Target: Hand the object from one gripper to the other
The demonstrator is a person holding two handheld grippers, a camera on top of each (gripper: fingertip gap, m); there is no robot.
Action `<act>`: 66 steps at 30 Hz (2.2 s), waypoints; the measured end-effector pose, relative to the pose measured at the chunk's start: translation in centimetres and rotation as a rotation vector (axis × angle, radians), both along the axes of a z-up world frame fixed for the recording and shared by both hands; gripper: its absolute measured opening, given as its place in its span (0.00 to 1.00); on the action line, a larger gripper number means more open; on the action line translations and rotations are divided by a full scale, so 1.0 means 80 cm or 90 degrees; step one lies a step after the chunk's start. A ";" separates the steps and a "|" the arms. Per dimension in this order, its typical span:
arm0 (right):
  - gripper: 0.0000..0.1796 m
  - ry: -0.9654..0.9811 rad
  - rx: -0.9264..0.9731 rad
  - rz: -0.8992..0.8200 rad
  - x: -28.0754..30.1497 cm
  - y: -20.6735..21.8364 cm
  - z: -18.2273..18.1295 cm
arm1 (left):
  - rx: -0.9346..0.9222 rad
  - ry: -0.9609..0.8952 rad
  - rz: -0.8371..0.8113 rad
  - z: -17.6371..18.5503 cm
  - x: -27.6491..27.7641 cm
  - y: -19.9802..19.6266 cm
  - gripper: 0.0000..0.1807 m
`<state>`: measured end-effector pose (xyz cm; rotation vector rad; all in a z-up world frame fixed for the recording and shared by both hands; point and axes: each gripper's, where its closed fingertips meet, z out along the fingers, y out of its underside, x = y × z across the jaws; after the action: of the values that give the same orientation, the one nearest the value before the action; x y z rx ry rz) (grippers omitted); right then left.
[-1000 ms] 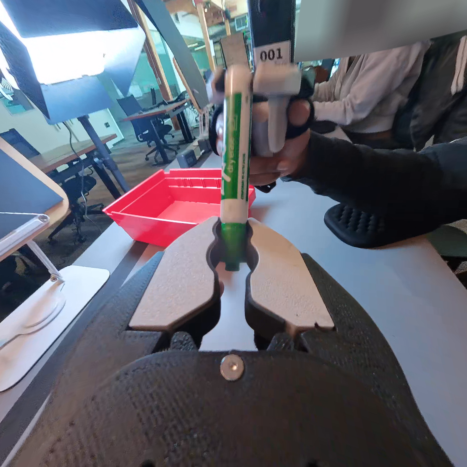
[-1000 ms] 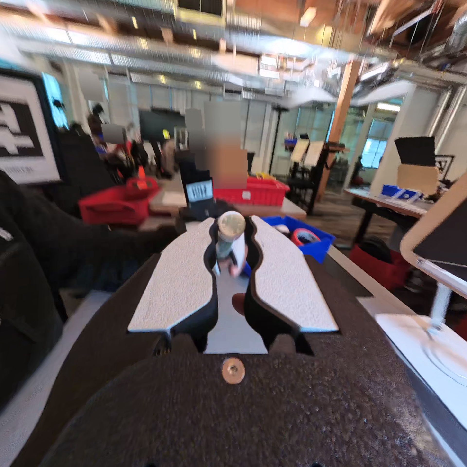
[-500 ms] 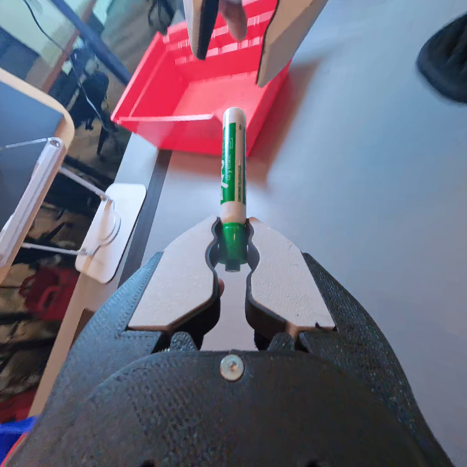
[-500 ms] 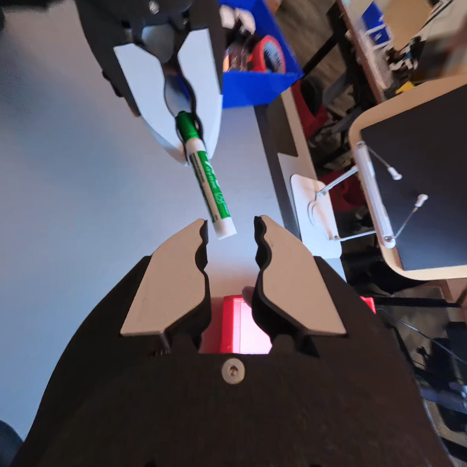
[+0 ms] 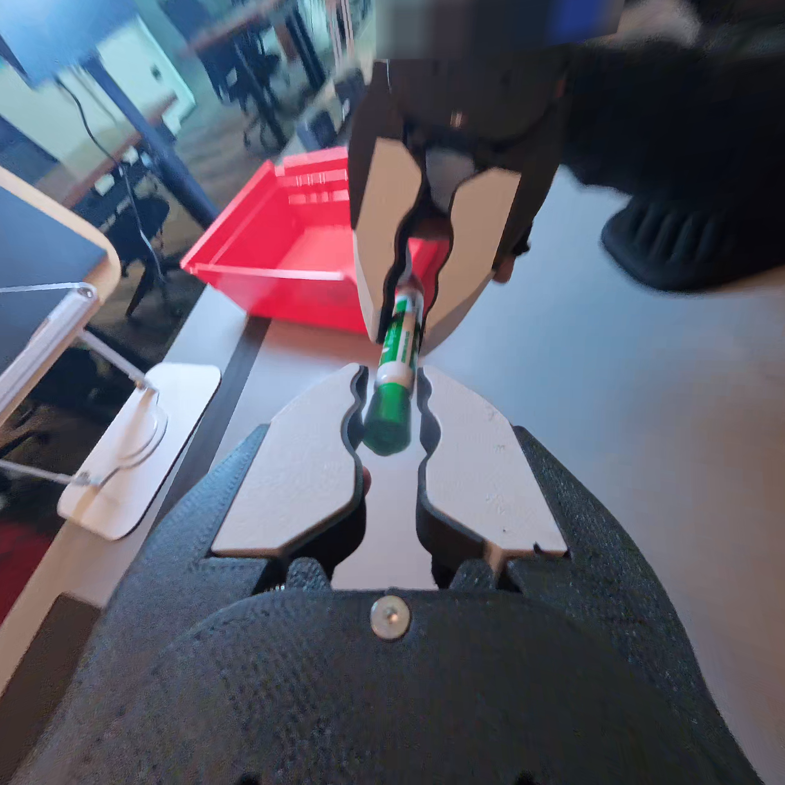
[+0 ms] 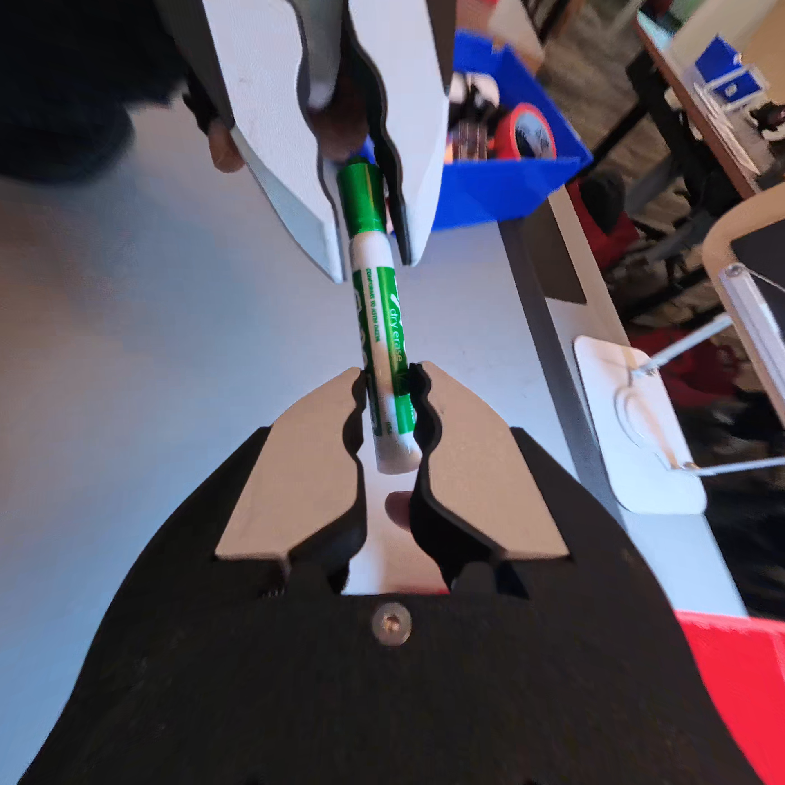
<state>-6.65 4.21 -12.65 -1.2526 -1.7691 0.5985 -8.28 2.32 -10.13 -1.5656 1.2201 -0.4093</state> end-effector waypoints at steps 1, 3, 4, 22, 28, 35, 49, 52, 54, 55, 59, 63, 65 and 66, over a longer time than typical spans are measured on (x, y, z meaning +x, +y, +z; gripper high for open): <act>0.11 0.036 -0.036 0.016 0.001 -0.003 0.009 | -0.002 -0.043 -0.017 0.014 0.002 -0.005 0.15; 0.11 0.093 -0.105 0.048 0.004 -0.009 0.025 | -0.010 -0.108 -0.046 0.032 0.002 -0.013 0.20; 0.11 0.115 -0.130 0.064 0.005 -0.013 0.032 | -0.014 -0.134 -0.056 0.037 0.003 -0.015 0.22; 0.12 0.184 -0.159 0.086 -0.022 -0.035 0.048 | 0.042 -0.213 -0.040 0.062 0.032 -0.014 0.11; 0.21 0.182 -0.055 0.007 -0.002 -0.016 0.077 | 0.101 -0.002 0.129 0.019 -0.005 0.033 0.11; 0.19 0.070 0.074 0.007 -0.024 -0.032 0.042 | 0.134 0.205 0.143 -0.040 0.009 0.040 0.11; 0.11 0.332 -0.219 0.081 0.027 -0.023 0.133 | -0.011 -0.106 0.016 0.002 0.002 0.021 0.20; 0.11 0.387 -0.313 0.108 0.036 -0.022 0.151 | -0.036 -0.134 -0.025 0.000 0.011 0.012 0.21; 0.12 0.427 -0.386 0.137 0.039 -0.025 0.164 | -0.044 -0.148 -0.060 0.001 0.021 0.002 0.23; 0.11 0.451 -0.429 0.154 0.041 -0.026 0.171 | -0.042 -0.161 -0.079 0.005 0.026 -0.003 0.24; 0.11 0.545 -0.576 0.200 0.048 -0.021 0.194 | -0.014 -0.218 -0.128 0.033 0.042 -0.025 0.23; 0.11 0.590 -0.630 0.198 0.044 -0.013 0.196 | 0.006 -0.261 -0.130 0.059 0.052 -0.035 0.21; 0.11 0.607 -0.632 0.208 0.045 -0.013 0.197 | 0.022 -0.257 -0.091 0.062 0.050 -0.027 0.14; 0.11 0.610 -0.627 0.211 0.046 -0.012 0.197 | 0.026 -0.252 -0.080 0.062 0.048 -0.024 0.13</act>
<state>-2.99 3.22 3.09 -0.9303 -0.8113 2.0209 -4.43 0.38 -5.15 -1.2992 1.0117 -0.7333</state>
